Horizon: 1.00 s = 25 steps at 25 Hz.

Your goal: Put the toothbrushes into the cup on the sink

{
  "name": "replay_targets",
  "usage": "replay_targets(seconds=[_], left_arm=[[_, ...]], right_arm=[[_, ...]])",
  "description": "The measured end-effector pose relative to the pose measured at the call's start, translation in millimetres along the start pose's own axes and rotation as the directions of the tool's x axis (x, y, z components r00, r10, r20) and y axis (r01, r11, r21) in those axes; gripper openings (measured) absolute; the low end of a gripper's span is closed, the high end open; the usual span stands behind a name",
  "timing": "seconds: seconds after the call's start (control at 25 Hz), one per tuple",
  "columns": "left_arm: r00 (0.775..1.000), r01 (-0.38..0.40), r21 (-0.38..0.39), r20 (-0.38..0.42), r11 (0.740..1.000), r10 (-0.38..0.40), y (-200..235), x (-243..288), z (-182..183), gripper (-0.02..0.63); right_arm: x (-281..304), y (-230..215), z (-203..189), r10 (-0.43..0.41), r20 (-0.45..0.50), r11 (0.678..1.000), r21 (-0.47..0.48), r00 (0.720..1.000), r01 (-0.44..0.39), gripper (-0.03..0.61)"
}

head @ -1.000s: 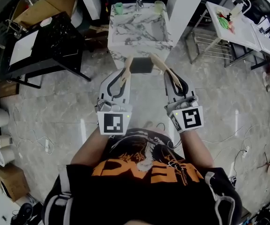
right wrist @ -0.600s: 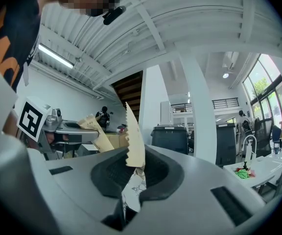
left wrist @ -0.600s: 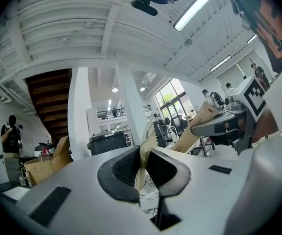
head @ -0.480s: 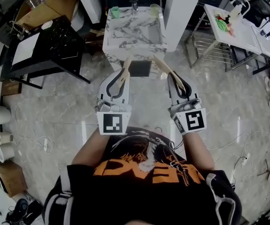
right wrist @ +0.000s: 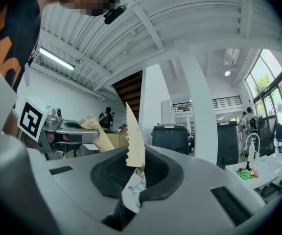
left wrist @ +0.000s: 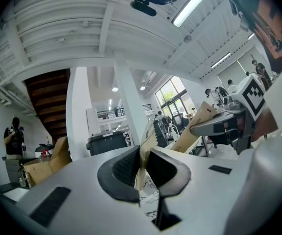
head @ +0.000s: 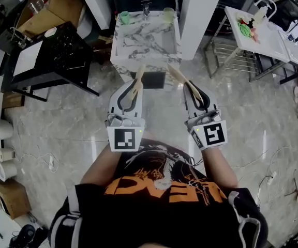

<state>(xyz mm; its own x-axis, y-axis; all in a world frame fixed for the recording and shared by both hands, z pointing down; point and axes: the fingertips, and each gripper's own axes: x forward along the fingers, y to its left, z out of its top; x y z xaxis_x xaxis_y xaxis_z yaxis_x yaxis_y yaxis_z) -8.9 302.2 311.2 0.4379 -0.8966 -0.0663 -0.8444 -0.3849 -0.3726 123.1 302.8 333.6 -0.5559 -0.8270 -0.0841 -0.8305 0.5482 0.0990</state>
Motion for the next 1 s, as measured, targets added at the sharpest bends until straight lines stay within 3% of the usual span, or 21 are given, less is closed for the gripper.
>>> replay_targets(seconds=[0.28, 0.4, 0.64, 1.0], left_arm=[[0.999, 0.03, -0.03, -0.024, 0.999, -0.03, 21.5, 51.5, -34.2, 0.051], [0.999, 0.034, -0.077, -0.034, 0.996, -0.037, 41.4, 85.2, -56.6, 0.051], [0.997, 0.066, -0.111, -0.042, 0.992, -0.071, 100.5, 164.6, -95.7, 0.051], [0.992, 0.117, -0.139, -0.037, 0.983, -0.123, 197.6, 280.4, -146.2, 0.051]], right_arm=[[49.8, -24.4, -17.5, -0.011, -0.035, 1.0, -0.018, 0.999, 0.01, 0.041], [86.7, -37.9, -29.0, -0.019, -0.056, 1.0, -0.018, 0.998, 0.018, 0.041], [181.1, -67.0, -45.3, -0.037, -0.103, 0.999, -0.033, 0.994, 0.033, 0.041], [338.2, -103.2, -45.1, -0.081, -0.09, 0.997, -0.02, 0.993, 0.079, 0.041]])
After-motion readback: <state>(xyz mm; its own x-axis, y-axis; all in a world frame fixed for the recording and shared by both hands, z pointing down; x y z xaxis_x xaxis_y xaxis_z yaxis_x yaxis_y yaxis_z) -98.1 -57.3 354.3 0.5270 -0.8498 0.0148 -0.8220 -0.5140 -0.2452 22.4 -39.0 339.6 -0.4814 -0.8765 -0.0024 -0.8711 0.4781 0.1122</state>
